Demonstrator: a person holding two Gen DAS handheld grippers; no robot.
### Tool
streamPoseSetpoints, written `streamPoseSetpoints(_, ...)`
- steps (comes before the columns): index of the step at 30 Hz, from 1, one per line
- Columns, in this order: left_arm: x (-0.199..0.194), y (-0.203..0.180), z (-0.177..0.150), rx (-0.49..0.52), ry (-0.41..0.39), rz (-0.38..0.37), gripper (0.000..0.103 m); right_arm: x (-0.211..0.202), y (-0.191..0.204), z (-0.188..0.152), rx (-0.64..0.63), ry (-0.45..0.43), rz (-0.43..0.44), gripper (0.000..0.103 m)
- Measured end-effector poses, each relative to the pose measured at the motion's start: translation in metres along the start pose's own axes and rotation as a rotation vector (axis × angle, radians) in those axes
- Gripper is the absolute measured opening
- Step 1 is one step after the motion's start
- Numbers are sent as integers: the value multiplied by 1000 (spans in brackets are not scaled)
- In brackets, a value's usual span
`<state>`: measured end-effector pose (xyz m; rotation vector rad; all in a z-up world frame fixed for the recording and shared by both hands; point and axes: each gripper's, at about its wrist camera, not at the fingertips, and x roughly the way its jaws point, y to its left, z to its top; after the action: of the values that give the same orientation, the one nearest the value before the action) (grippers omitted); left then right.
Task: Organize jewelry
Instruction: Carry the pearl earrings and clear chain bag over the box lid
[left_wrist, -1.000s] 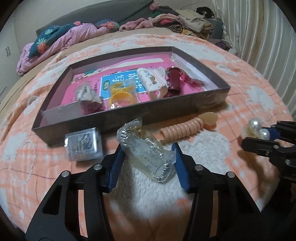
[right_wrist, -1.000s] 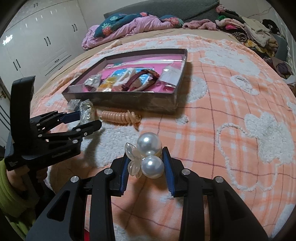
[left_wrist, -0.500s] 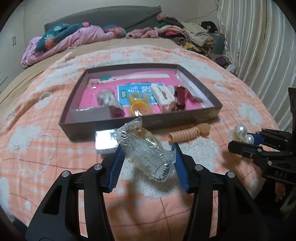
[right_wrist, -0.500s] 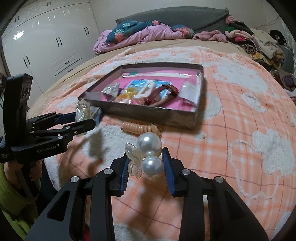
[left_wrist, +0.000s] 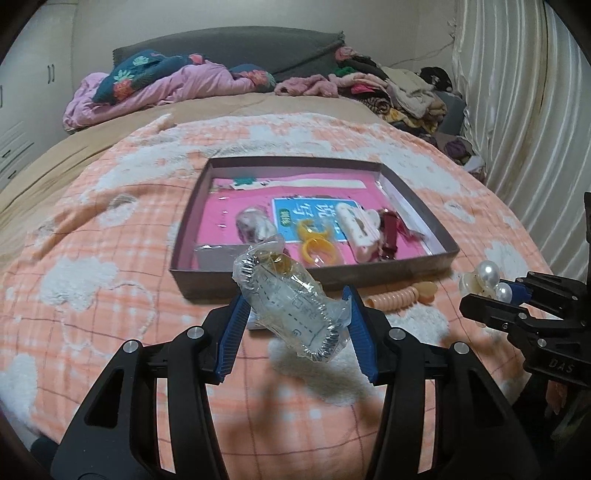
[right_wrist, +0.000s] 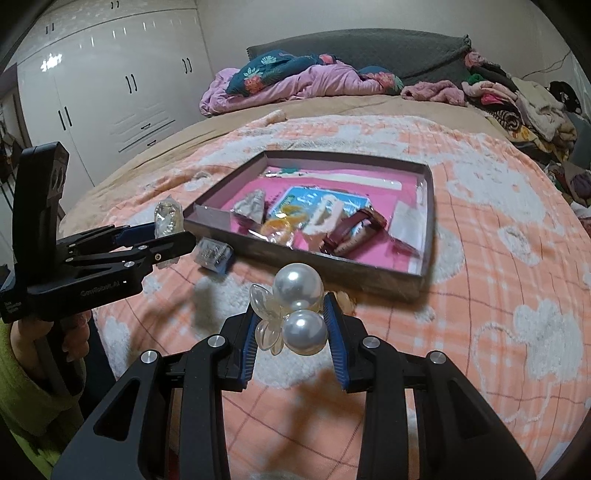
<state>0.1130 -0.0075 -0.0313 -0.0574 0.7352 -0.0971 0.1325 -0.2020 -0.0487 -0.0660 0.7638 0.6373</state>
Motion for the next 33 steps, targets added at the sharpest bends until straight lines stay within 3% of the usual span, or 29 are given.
streamPoseSetpoints(13,1,12,17,-41,-27,2,43,6,5,26,-16,-33,1,32)
streamPoseSetpoints(33,15,0,49,7,-45,-1,43,0,-14,67,7,-104,-37,32)
